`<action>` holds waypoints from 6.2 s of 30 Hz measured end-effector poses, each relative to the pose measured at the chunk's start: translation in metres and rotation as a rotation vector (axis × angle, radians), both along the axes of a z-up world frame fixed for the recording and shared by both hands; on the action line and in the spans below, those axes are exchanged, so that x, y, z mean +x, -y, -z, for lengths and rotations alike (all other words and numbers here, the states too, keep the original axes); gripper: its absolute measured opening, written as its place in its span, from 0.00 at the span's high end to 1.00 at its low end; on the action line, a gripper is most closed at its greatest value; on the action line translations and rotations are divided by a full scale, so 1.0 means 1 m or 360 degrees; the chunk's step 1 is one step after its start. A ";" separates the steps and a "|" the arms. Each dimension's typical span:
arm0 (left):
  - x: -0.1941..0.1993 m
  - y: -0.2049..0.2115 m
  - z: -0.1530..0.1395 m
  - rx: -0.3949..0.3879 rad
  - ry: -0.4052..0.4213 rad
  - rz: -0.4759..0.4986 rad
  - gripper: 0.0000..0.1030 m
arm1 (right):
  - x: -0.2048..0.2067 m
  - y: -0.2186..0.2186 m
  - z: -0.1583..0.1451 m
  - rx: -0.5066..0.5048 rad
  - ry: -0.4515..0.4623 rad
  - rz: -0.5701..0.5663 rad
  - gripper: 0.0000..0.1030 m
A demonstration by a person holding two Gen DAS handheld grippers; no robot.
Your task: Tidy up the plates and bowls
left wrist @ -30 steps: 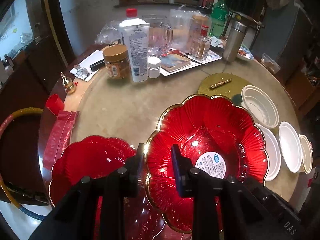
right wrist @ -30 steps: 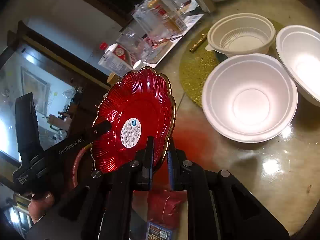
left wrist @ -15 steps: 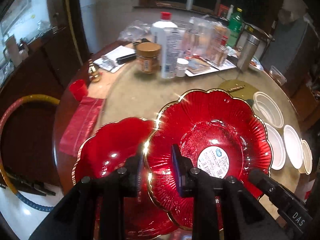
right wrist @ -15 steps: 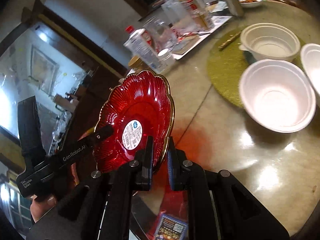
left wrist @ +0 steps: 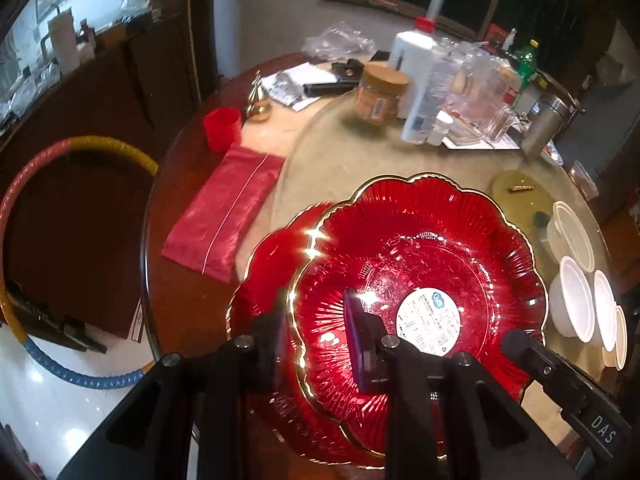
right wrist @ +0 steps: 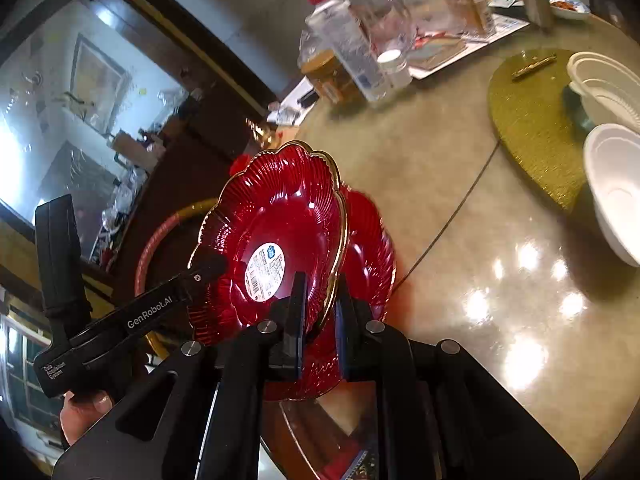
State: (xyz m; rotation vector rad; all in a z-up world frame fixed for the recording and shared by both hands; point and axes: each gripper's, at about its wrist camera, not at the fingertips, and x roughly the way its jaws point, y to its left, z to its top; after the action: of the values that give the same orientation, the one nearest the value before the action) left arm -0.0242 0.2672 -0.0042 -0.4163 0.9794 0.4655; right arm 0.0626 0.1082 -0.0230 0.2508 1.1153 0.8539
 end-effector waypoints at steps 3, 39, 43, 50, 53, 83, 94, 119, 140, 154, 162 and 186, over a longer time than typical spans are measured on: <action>-0.005 -0.003 0.010 -0.0014 -0.0029 -0.0013 0.76 | -0.002 -0.009 0.006 -0.0034 -0.0016 -0.0033 0.88; 0.010 0.025 0.049 0.0418 -0.0219 0.0064 0.72 | 0.001 -0.052 0.031 -0.0441 0.0070 -0.0192 0.87; 0.010 0.025 0.048 0.0432 -0.0209 0.0063 0.72 | 0.002 -0.055 0.031 -0.0495 0.0099 -0.0195 0.87; 0.008 0.023 0.046 0.0454 -0.0192 0.0019 0.72 | 0.003 -0.058 0.027 -0.0591 0.0172 -0.0184 0.86; 0.007 0.023 0.042 0.0447 -0.0159 0.0022 0.65 | 0.002 -0.060 0.023 -0.0627 0.0228 -0.0199 0.68; 0.020 0.170 -0.008 0.0277 0.0548 0.0461 0.20 | -0.004 0.218 0.017 0.0360 0.0204 0.0720 0.18; 0.048 0.201 0.003 0.0140 0.0519 0.0508 0.20 | -0.005 0.275 0.025 0.0508 0.0366 0.1013 0.18; 0.088 0.212 0.014 0.0104 0.0418 0.0585 0.20 | 0.002 0.285 0.042 0.0514 0.0230 0.1069 0.18; 0.133 0.214 0.014 -0.0017 0.0164 0.0654 0.19 | 0.048 0.278 0.041 0.0607 -0.0298 0.0937 0.18; 0.172 0.226 0.034 -0.0070 0.0052 0.0610 0.21 | 0.087 0.269 0.056 0.0331 -0.0432 0.1018 0.46; 0.178 0.231 0.042 0.0008 0.0002 0.0615 0.47 | 0.094 0.264 0.063 0.0263 -0.0456 0.1016 0.61; 0.150 0.237 0.039 0.0114 0.0015 0.0713 0.86 | 0.074 0.253 0.055 0.0186 -0.0364 0.0937 0.91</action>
State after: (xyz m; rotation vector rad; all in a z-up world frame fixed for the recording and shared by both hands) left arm 0.1258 0.0307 -0.0433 -0.1257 1.0084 0.0924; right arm 0.1364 -0.1443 -0.0781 0.7486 1.1175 0.3675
